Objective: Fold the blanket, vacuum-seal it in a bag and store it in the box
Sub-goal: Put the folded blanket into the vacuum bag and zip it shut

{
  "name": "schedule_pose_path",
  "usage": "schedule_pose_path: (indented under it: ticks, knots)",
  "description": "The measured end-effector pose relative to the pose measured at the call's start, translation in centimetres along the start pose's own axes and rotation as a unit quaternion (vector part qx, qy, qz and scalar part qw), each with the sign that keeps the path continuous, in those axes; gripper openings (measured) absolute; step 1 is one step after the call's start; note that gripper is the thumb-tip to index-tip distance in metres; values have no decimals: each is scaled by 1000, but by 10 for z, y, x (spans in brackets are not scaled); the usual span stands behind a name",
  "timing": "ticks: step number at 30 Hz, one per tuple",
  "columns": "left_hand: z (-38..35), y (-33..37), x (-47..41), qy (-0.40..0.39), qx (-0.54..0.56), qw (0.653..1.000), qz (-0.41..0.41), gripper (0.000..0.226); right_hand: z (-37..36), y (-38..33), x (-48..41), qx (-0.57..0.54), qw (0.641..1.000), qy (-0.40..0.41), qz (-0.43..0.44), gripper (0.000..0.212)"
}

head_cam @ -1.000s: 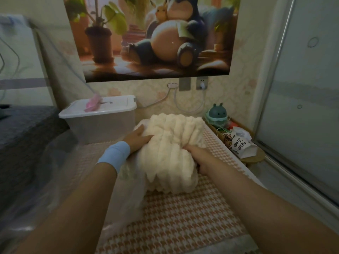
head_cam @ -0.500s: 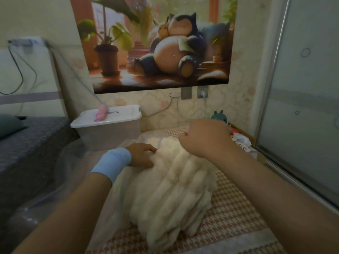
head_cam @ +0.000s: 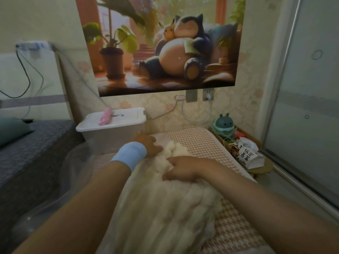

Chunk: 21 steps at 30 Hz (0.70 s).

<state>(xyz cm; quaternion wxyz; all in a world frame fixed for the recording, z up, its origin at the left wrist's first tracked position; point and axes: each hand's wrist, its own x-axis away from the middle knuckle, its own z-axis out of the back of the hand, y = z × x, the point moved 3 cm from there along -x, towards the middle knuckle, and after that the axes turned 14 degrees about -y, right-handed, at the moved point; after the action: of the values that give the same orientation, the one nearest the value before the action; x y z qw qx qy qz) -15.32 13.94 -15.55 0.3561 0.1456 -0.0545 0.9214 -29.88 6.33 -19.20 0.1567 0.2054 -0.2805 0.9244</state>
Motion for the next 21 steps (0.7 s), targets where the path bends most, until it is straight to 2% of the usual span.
schedule_pose_path:
  ticks: [4, 7, 9, 12, 13, 15, 17, 19, 21]
  knots:
    - [-1, 13, -31, -48, -4, 999, -19, 76, 13, -1, -9, -24, 1000, -13, 7, 73]
    - [4, 10, -43, -42, 4, 999, -13, 70, 28, 5, -22, -135, 990, 4, 33, 71]
    - [8, 6, -49, -52, 4, 999, -12, 66, 49, 15, -37, -236, 970, 49, 16, 82]
    - [9, 0, -65, -90, 31, 995, -19, 61, 81, 38, -58, -251, 960, 92, -89, 109]
    - [9, -1, -70, -97, 23, 995, -24, 61, 86, 44, -64, -241, 960, 81, -117, 108]
    - [9, 2, -72, -108, 17, 994, -27, 56, 81, 47, -72, -257, 956, -25, -140, 97]
    - [13, 8, -66, -103, 3, 994, -32, 45, 71, 34, -70, -318, 933, -146, -85, 82]
    - [15, 8, -68, -87, 24, 995, -29, 38, 68, 17, -65, -364, 915, -172, 0, 65]
    - [20, 3, -70, -48, 82, 995, -13, 42, 63, 3, -58, -315, 932, -179, 28, 51]
